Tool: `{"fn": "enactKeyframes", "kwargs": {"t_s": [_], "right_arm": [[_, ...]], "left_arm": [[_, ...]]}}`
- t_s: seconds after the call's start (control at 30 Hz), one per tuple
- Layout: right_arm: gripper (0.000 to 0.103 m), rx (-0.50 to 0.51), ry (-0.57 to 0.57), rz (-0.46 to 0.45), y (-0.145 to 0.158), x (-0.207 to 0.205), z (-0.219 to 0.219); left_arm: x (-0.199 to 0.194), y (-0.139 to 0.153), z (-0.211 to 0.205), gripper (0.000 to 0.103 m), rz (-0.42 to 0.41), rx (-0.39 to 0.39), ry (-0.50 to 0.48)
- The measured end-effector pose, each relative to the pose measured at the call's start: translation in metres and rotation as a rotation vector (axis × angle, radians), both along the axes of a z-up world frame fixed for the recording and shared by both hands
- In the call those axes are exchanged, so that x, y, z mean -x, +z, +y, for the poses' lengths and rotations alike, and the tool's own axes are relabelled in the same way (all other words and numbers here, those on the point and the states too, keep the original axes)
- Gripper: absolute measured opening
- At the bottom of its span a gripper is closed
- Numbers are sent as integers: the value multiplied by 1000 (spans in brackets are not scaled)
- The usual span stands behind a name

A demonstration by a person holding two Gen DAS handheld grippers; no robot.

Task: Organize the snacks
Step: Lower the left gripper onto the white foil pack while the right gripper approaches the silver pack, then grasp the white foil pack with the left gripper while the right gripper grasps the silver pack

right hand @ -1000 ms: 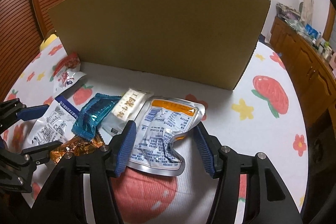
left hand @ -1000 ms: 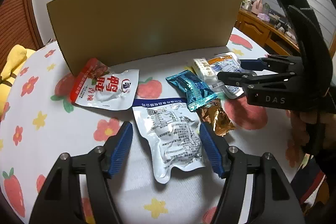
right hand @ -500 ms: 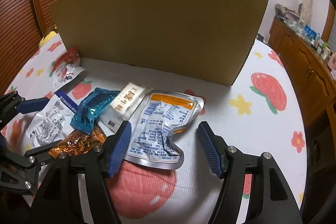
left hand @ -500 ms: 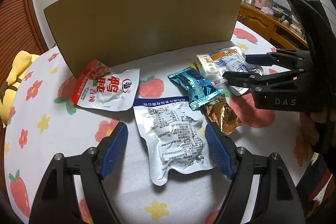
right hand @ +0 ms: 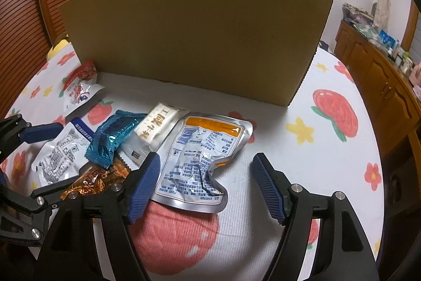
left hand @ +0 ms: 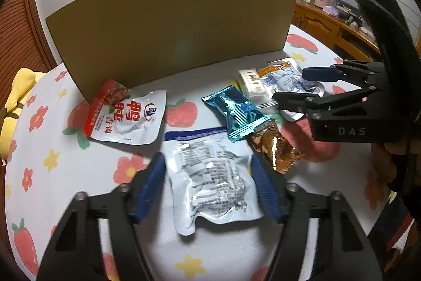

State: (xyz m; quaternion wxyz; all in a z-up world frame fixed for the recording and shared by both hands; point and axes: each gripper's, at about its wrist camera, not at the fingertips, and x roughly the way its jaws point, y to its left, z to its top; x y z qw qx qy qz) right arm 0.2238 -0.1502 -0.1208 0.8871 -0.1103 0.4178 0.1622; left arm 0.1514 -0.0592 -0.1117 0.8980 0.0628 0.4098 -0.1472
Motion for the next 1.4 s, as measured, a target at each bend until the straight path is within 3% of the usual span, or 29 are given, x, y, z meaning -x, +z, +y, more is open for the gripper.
{"fn": "enactKeyframes", "kwargs": {"t_s": [1.13, 1.27, 1.33, 1.4], "right_arm": [[77, 32, 19, 10, 2, -4, 12], [69, 17, 24, 29, 3, -9, 12], [58, 14, 30, 30, 4, -9, 14], [42, 10, 43, 33, 5, -6, 14]], "left_arm": [[32, 17, 36, 63, -86, 105, 49], [34, 16, 39, 63, -84, 116, 55], [33, 16, 39, 63, -83, 118, 58], [34, 15, 40, 63, -82, 121, 59]]}}
